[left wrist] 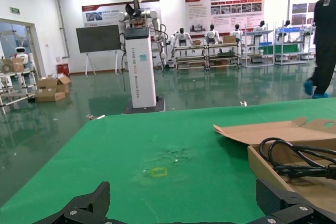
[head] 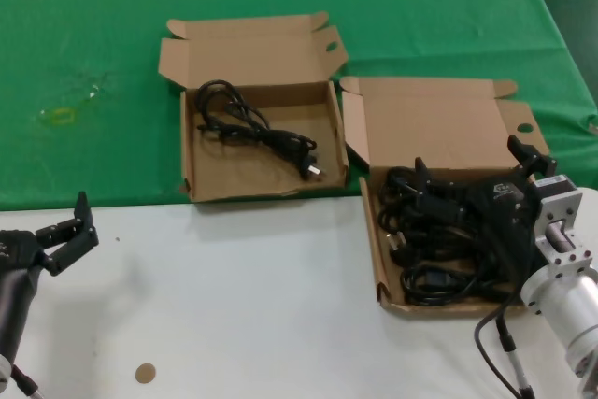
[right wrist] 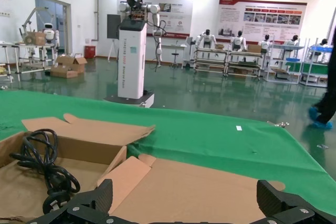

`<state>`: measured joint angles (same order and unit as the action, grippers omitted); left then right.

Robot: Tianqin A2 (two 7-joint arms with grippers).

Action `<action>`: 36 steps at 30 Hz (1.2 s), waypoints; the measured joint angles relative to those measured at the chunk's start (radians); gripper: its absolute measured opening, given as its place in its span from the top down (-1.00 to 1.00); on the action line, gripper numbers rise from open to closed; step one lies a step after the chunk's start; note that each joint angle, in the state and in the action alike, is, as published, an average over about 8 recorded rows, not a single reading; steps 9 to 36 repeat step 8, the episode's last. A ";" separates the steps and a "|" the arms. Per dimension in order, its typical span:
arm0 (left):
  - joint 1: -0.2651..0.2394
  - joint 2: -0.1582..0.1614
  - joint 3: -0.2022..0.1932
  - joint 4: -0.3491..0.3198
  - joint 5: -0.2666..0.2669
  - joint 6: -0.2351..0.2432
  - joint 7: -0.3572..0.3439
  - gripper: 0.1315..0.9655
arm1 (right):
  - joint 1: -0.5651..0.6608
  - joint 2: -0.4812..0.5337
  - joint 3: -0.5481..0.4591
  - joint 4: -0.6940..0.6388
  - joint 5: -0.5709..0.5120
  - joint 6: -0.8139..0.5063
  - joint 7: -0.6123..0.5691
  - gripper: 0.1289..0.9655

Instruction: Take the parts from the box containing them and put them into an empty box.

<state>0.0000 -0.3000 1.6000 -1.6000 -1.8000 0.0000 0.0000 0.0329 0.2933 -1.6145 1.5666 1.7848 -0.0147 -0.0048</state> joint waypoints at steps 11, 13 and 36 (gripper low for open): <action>0.000 0.000 0.000 0.000 0.000 0.000 0.000 -1.00 | 0.000 0.000 0.000 0.000 0.000 0.000 0.000 -1.00; 0.000 0.000 0.000 0.000 0.000 0.000 0.000 -1.00 | 0.000 0.000 0.000 0.000 0.000 0.000 0.000 -1.00; 0.000 0.000 0.000 0.000 0.000 0.000 0.000 -1.00 | 0.000 0.000 0.000 0.000 0.000 0.000 0.000 -1.00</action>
